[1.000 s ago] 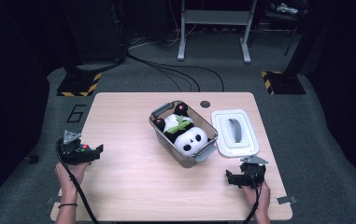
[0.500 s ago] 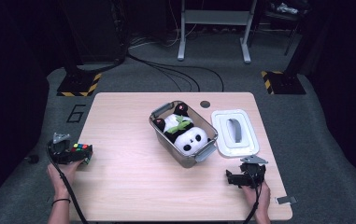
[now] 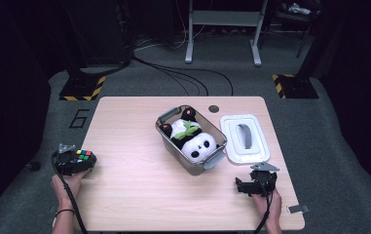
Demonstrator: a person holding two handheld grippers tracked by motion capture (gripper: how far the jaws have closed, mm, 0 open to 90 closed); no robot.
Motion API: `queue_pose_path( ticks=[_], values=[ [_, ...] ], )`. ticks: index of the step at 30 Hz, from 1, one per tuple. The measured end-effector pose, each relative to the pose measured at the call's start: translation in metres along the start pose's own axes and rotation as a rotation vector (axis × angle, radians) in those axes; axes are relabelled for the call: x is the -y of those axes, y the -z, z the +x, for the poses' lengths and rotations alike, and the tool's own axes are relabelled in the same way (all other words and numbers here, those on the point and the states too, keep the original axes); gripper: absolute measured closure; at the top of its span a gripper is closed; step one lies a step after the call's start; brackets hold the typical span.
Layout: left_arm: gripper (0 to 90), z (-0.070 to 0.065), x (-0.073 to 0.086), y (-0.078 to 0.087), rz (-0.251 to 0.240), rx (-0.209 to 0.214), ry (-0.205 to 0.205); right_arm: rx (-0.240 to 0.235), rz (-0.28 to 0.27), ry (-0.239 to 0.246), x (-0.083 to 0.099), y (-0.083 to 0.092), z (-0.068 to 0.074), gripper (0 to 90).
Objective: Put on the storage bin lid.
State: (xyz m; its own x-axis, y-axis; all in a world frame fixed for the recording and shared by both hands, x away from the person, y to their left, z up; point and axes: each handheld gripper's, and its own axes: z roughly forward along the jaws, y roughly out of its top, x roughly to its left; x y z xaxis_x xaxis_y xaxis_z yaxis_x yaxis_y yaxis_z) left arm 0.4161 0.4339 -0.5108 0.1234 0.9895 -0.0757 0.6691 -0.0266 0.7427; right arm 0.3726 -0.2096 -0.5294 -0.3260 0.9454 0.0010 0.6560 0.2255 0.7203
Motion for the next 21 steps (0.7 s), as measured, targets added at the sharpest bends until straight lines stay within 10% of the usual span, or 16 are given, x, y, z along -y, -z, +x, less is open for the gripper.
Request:
queue_pose_path(
  ticks=[21],
  values=[
    [34.0, -0.016, -0.005, 0.016, -0.043, 0.037, -0.060, 0.000, 0.000, 0.000, 0.000, 0.000, 0.000, 0.0]
  ],
)
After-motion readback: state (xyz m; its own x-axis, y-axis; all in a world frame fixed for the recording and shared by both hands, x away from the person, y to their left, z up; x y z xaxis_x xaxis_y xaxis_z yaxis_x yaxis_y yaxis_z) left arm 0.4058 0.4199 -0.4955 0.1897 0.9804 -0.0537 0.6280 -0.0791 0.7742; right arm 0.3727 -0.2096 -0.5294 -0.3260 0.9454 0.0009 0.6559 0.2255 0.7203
